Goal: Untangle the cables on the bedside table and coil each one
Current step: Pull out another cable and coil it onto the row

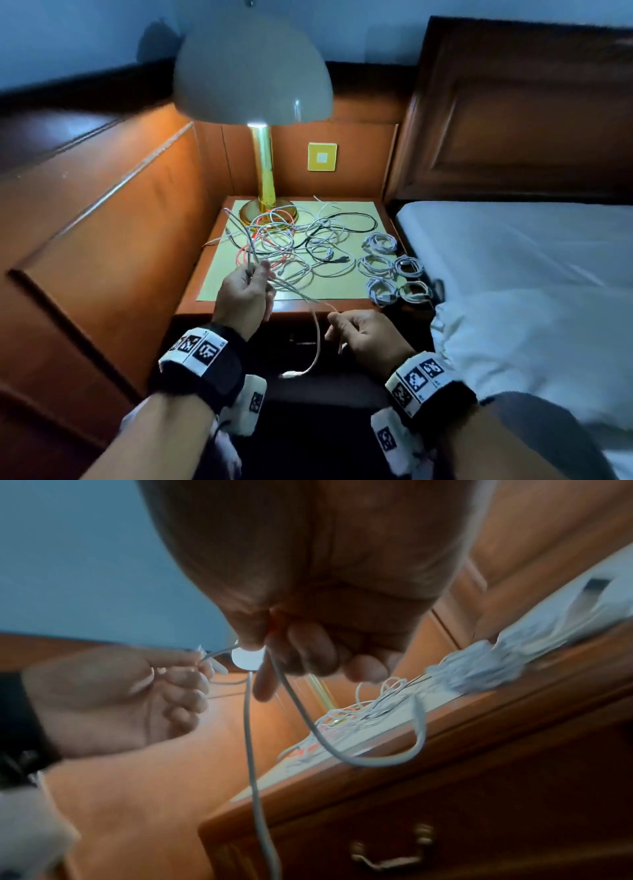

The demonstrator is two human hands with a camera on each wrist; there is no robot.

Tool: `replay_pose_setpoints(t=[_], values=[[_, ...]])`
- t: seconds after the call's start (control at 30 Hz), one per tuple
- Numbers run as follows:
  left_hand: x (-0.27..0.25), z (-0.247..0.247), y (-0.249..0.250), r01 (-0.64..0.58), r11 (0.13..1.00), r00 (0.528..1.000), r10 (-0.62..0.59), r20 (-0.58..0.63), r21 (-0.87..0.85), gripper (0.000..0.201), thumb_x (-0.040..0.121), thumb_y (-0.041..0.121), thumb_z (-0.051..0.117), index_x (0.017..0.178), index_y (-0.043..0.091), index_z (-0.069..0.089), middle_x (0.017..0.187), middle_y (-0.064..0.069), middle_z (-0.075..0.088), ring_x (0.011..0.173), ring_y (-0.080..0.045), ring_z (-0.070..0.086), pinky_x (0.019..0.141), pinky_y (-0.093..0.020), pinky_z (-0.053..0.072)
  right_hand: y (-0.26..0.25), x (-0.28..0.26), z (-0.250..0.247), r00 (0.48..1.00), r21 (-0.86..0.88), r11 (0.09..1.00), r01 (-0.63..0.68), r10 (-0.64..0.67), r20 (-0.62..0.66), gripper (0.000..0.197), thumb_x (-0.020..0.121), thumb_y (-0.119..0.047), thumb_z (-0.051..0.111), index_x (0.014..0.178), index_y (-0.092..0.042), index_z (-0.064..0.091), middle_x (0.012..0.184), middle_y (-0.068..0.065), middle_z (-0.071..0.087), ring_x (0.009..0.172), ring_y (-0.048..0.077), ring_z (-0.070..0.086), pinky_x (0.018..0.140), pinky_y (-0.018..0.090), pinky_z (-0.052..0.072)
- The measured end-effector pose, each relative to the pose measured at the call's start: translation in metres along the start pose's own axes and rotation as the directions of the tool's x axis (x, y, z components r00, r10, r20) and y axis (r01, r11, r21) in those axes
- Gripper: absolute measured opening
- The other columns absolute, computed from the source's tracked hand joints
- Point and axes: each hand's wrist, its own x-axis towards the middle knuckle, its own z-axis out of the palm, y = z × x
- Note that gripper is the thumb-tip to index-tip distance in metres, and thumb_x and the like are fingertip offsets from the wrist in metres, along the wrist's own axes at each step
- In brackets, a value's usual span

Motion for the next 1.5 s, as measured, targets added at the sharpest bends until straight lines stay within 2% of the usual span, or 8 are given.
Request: replay_pose_setpoints(t=[0.2,0.4,0.57,0.67,0.8,0.97,1.27,1.5], values=[[-0.047,0.019,0.028,0.06,0.944,0.993,-0.088,0.072,0.325,0.032,0.101,0.033,0.055,0.081,0.009,0.049,0.051,-0.007,0.056,0.037,-0.021,0.046,0.048,-0.031,0.041,0.023,-0.064,-0.025,0.963,0.144,0.984,-0.106,0.138,-0.231,0.05,0.1,-0.046,0.049,0.058,-0.018,0.051,0.053,-0.001,0.054,0.045,0.007,0.05,0.059,0.03,0.045],[-0.079,0.039,0.071,0.076,0.908,0.97,-0.163,0.181,0.413,0.062,0.098,0.021,0.061,0.145,0.028,0.022,0.099,-0.015,0.063,0.061,-0.02,0.062,0.05,-0.032,0.051,0.005,-0.084,-0.037,0.977,0.383,0.923,-0.043,0.119,-0.178,0.051,0.099,-0.05,0.04,0.059,-0.02,0.05,0.046,-0.01,0.039,0.041,0.006,0.036,0.051,0.026,0.031],[-0.081,0.057,0.068,-0.233,0.785,0.89,-0.067,0.452,0.574,0.029,0.094,0.025,0.065,0.122,0.027,0.06,0.117,0.001,0.066,0.101,-0.016,0.065,0.091,-0.036,0.053,-0.021,-0.074,-0.041,0.996,0.583,0.811,0.046,0.007,-0.088,0.032,0.088,-0.028,0.044,0.064,-0.012,0.058,0.053,-0.007,0.045,0.05,0.01,0.042,0.057,0.025,0.034],[-0.077,0.065,0.051,-0.28,0.821,0.836,-0.047,0.546,0.499,0.016,0.096,0.033,0.059,0.087,0.028,0.07,0.084,0.004,0.071,0.08,-0.017,0.065,0.079,-0.041,0.053,-0.032,-0.06,-0.048,0.999,0.734,0.678,0.042,-0.017,-0.041,0.028,0.09,-0.018,0.045,0.066,-0.008,0.055,0.047,-0.008,0.036,0.039,0.007,0.03,0.041,0.018,0.025],[-0.049,0.07,0.036,-0.018,0.979,0.91,-0.067,0.408,0.201,0.035,0.101,0.03,0.055,0.07,0.013,0.054,0.056,-0.005,0.045,0.047,-0.021,0.043,0.043,-0.025,0.041,-0.02,-0.034,-0.062,0.998,0.771,0.637,-0.028,0.065,-0.017,0.025,0.099,-0.018,0.049,0.075,-0.013,0.054,0.054,-0.002,0.027,0.04,0.009,0.021,0.04,0.018,0.019],[-0.004,0.077,0.03,0.258,0.956,0.954,-0.229,0.195,-0.139,0.036,0.104,0.021,0.043,0.068,0.019,0.04,0.056,0.002,0.025,0.04,-0.01,0.02,0.04,-0.016,0.015,0.003,-0.005,-0.085,0.972,0.826,0.542,-0.158,0.232,0.033,0.028,0.101,-0.023,0.046,0.075,-0.015,0.051,0.063,0.003,0.02,0.049,0.015,0.017,0.049,0.029,0.015],[0.062,0.093,0.009,0.178,0.982,0.981,-0.172,-0.092,0.064,0.033,0.106,0.026,0.044,0.074,0.018,0.045,0.049,0.007,0.035,0.04,-0.011,0.032,0.041,-0.02,0.03,0.016,0.025,-0.111,0.95,0.939,0.294,-0.179,0.3,0.087,0.023,0.094,-0.019,0.046,0.081,-0.011,0.062,0.059,-0.003,0.025,0.041,0.009,0.021,0.045,0.025,0.016],[0.062,0.112,0.01,-0.017,0.785,0.996,-0.038,0.076,0.62,0.023,0.103,0.026,0.047,0.093,0.01,0.06,0.077,-0.005,0.059,0.065,-0.016,0.049,0.055,-0.029,0.034,0.039,0.046,-0.121,0.888,0.94,0.341,-0.029,0.441,-0.132,0.029,0.099,-0.025,0.041,0.09,-0.01,0.064,0.063,-0.003,0.021,0.049,0.011,0.017,0.053,0.031,0.012]])
